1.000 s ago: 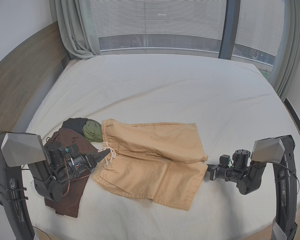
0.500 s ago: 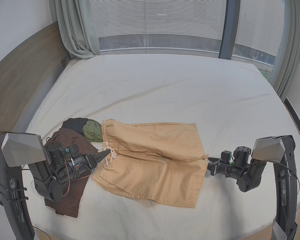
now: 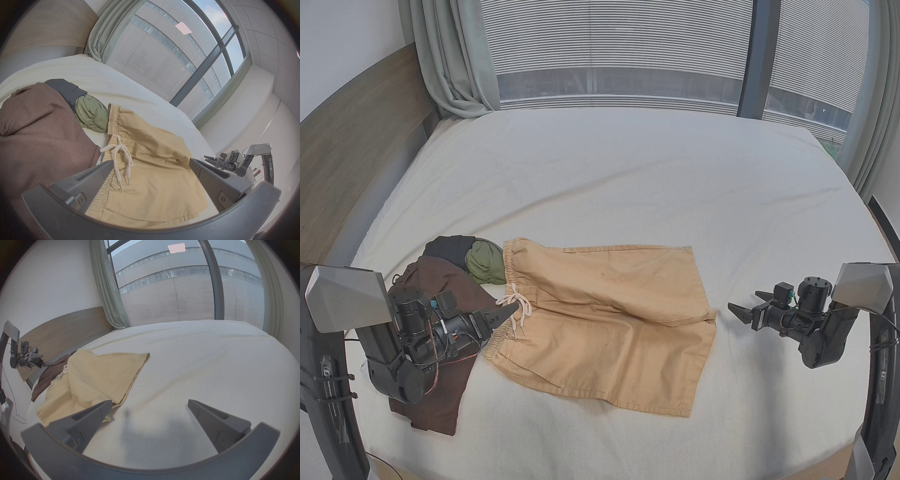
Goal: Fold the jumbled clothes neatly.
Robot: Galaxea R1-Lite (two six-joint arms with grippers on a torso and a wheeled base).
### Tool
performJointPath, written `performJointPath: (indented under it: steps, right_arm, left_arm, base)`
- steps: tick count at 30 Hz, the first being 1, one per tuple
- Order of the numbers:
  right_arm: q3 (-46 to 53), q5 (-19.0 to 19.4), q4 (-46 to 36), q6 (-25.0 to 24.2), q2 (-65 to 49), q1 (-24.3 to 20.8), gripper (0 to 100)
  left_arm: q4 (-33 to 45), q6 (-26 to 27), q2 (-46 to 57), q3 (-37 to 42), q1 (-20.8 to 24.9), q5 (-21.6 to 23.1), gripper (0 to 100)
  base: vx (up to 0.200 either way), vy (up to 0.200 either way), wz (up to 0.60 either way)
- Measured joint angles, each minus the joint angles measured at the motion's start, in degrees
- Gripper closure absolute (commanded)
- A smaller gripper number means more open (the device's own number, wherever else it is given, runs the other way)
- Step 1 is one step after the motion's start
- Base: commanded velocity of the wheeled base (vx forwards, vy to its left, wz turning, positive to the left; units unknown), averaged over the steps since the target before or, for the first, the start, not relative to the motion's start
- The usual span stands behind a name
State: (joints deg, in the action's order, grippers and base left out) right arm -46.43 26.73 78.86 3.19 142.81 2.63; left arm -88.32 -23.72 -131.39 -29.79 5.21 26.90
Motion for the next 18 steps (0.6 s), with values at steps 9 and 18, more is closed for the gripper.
performJointPath:
  steps: [9, 18]
  right_arm:
    - [5.51, 0.96, 0.32, -1.39, -4.25, -2.06, 0]
    - [15.41, 2.99, 0.76, -8.52, -9.65, -12.19, 0]
  left_arm:
    - [0.0, -0.04, -0.5, 0.17, -0.02, 0.0, 0]
    - [0.11, -0.17, -1.33, 0.44, -0.09, -0.13, 0]
  base:
    - [0.0, 0.0, 0.0]
    - [0.0, 0.0, 0.0]
